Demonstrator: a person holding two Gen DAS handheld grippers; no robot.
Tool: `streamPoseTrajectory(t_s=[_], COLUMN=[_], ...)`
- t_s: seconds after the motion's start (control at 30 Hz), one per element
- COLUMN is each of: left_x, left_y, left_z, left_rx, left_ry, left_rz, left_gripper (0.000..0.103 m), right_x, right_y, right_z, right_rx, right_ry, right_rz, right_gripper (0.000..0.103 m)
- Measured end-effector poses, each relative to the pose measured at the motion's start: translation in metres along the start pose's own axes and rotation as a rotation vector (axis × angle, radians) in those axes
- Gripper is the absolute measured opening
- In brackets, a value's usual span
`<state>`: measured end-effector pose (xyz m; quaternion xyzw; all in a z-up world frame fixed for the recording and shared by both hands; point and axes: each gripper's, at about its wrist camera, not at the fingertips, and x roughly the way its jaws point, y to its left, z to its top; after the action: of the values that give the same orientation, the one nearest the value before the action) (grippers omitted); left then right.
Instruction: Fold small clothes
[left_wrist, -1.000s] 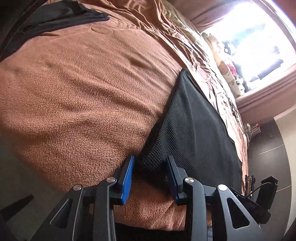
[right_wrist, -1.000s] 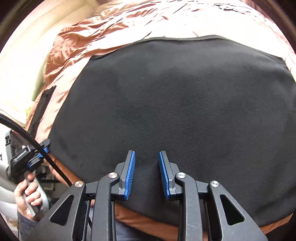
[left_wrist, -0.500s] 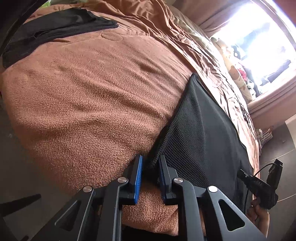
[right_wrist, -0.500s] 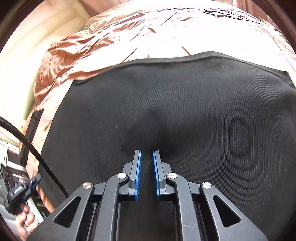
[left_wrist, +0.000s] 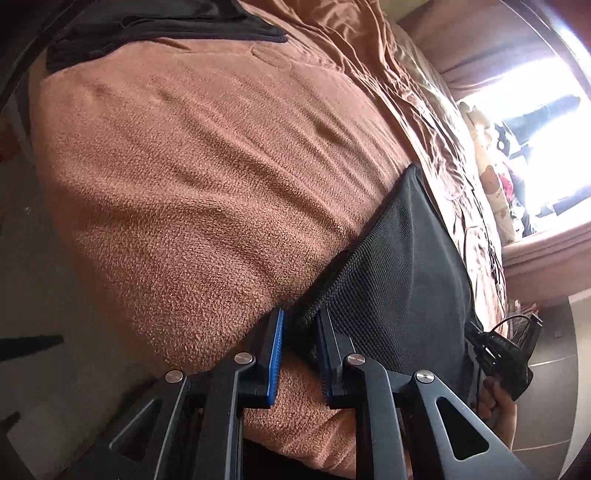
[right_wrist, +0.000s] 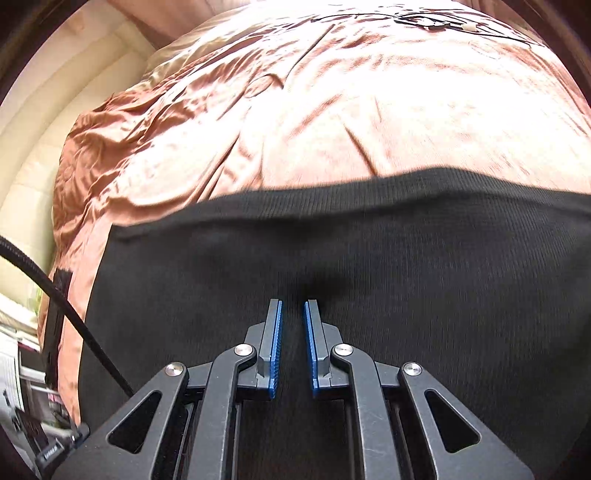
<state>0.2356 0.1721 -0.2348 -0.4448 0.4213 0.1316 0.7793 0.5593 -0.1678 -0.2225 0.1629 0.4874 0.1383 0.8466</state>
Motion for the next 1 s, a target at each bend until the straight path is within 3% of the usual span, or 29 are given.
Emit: streamPoseTrajectory(t_s=[0.3,0.47,0.63,1.0], left_x=[0.002,-0.002,-0.012,-0.034], left_y=[-0.002,-0.004,0.001,-0.016], left_z=[-0.002,0.001,0.002,0.016], left_rx=[-0.061,-0.040,-0.065,-0.075], left_ry=[-0.041,-0.034,-0.038,0.007], left_rz=[0.028,0.005,-0.074,-0.286], left_gripper=[0.018,0.009,0.008,0.008], right_x=[0.017,0.001,-0.031,-0.088], right_y=[-0.015,-0.012,-0.002,-0.004], right_z=[0.028,0.019,-0.001,-0.055], right_rx=[0.019,0.018,-0.003,-0.035], right_ry=[-0.024,-0.047,-0.058,-0.037], right_rz=[0.055,0.041,0.094,0.107], right_gripper=[0.008,0.007,0.007,0.010])
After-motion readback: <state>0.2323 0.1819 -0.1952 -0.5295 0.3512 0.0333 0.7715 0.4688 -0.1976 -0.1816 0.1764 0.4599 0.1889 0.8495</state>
